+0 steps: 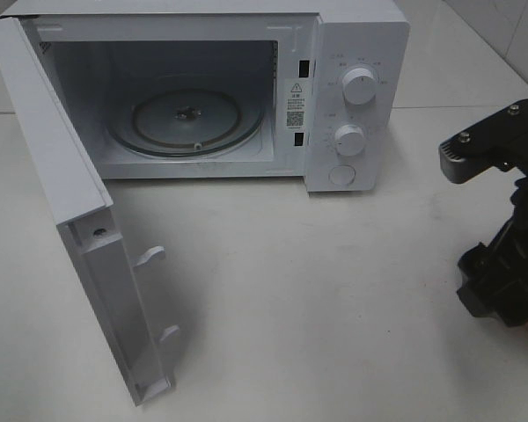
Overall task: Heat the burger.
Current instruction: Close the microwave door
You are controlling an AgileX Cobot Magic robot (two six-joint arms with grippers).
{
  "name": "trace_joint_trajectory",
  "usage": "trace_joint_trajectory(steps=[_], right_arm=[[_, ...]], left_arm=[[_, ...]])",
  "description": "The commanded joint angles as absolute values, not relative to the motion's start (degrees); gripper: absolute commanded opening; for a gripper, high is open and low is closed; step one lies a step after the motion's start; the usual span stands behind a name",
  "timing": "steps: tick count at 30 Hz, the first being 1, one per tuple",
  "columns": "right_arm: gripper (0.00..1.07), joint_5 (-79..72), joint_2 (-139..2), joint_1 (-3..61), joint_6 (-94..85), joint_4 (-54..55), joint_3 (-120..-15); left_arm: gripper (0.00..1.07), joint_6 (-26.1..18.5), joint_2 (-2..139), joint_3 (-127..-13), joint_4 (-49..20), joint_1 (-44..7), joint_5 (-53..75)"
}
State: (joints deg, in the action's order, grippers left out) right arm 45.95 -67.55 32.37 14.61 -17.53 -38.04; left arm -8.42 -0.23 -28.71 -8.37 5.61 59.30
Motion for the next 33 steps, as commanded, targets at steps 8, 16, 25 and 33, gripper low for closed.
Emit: trace_joint_trajectory(steps=[8,16,25,33], right_arm=[[0.80,49.4,-59.1,32.2,10.1,-12.8,-38.1],[0.80,53.0,-51.9,32.2,8.8,-11.5,-38.1],[0.79,57.2,-42.3,30.1,7.6,-11.5,-36.7],[0.78,57.5,-32.5,20.4,6.7,-8.2,-31.9]], left_arm=[[0.98,-8.5,-1.6,-28.6,-8.4,5.7,59.1],[0.98,-8.5,-1.6,-28.6,-8.4,5.7,59.1],[0.98,-8.5,-1.6,-28.6,-8.4,5.7,59.1],[0.98,-8.5,-1.6,-28.6,-8.4,5.7,59.1]])
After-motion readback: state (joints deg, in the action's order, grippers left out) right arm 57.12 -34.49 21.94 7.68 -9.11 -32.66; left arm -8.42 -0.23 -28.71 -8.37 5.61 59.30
